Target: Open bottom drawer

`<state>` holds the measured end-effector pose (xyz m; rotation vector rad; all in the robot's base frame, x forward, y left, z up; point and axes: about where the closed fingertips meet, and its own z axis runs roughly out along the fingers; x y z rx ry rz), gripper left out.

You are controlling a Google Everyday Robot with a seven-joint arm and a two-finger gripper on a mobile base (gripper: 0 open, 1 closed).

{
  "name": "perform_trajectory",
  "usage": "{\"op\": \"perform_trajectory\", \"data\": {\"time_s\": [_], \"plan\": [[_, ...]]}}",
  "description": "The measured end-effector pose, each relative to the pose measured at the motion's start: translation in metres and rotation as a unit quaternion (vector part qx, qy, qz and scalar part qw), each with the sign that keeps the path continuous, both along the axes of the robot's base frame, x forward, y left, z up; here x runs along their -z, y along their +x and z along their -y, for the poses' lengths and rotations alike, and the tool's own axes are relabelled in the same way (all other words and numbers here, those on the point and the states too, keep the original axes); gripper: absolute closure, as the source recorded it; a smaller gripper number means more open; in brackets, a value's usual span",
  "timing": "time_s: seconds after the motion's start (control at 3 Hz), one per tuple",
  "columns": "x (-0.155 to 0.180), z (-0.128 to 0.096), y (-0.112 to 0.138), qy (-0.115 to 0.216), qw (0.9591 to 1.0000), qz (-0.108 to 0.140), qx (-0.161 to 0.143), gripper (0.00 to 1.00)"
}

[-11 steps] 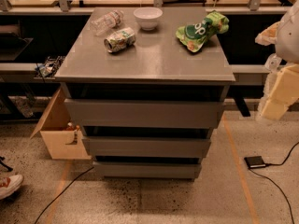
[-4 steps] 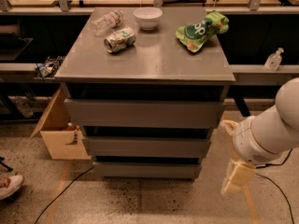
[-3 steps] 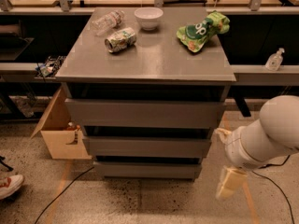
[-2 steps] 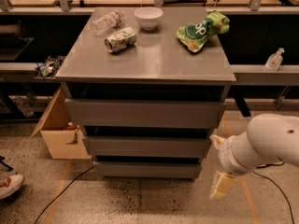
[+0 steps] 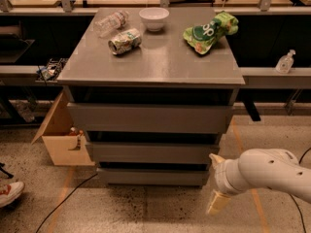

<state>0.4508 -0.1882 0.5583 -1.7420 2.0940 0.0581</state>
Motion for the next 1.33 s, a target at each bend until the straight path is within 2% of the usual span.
{"op": "perform_trajectory", "data": {"time_s": [0.67,1.33], "plan": [[0.012,0.001,0.001,0.001,0.9998,-0.016,0.005,0.0],[0.136,0.021,0.005,-0.045,0.9959,-0.075,0.02,0.0]]}}
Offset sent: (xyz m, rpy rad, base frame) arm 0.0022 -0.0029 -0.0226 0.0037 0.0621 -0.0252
